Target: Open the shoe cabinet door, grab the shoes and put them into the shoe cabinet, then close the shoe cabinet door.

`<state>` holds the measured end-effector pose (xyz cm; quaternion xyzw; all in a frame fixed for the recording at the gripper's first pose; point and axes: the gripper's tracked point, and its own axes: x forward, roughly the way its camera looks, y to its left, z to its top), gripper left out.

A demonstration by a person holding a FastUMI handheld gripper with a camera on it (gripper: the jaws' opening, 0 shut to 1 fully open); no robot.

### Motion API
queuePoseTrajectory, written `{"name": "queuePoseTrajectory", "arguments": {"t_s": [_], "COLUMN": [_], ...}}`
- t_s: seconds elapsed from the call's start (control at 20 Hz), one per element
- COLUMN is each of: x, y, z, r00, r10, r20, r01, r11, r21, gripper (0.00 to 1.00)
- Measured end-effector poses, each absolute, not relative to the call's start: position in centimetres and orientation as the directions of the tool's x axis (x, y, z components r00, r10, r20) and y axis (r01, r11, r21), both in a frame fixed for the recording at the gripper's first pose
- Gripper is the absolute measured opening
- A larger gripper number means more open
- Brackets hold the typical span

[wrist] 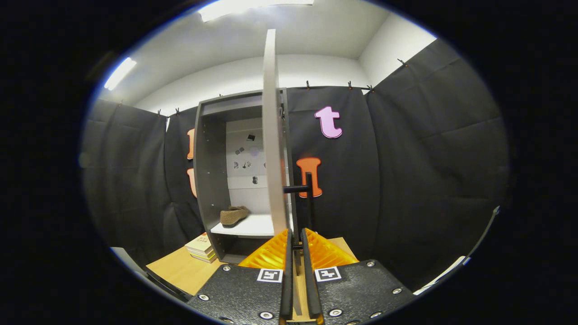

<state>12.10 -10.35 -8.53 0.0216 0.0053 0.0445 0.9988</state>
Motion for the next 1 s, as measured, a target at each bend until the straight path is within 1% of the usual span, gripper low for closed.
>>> {"name": "queuePoseTrajectory", "arguments": {"t_s": [0.05,0.15,0.35,0.45,0.55,0.6,0.75,0.9,1.0], "x": [11.9,11.4,10.5,10.1,9.7,9.6,9.1,10.0,10.6], "y": [-9.7,-7.7,-3.6,-1.2,0.7,1.3,3.3,4.4,5.8], "z": [-8.5,-8.6,-10.5,-12.1,-13.5,-14.3,-17.1,-19.6,-21.7], "r00": [0.996,0.996,0.994,0.988,0.983,0.982,0.975,0.973,0.962], "r10": [0.083,0.084,0.095,0.119,0.137,0.129,0.115,0.083,0.101], "r20": [-0.009,-0.017,-0.062,-0.101,-0.122,-0.136,-0.191,-0.214,-0.254], "r01": [-0.083,-0.083,-0.094,-0.115,-0.132,-0.125,-0.109,-0.083,-0.098], "r11": [0.996,0.996,0.995,0.992,0.99,0.991,0.993,0.997,0.995], "r21": [0.036,0.021,0.024,0.047,0.047,0.037,0.04,0.009,0.026], "gripper": [0.12,0.15,0.24,0.32,0.44,0.47,0.47,0.47,0.47]}}
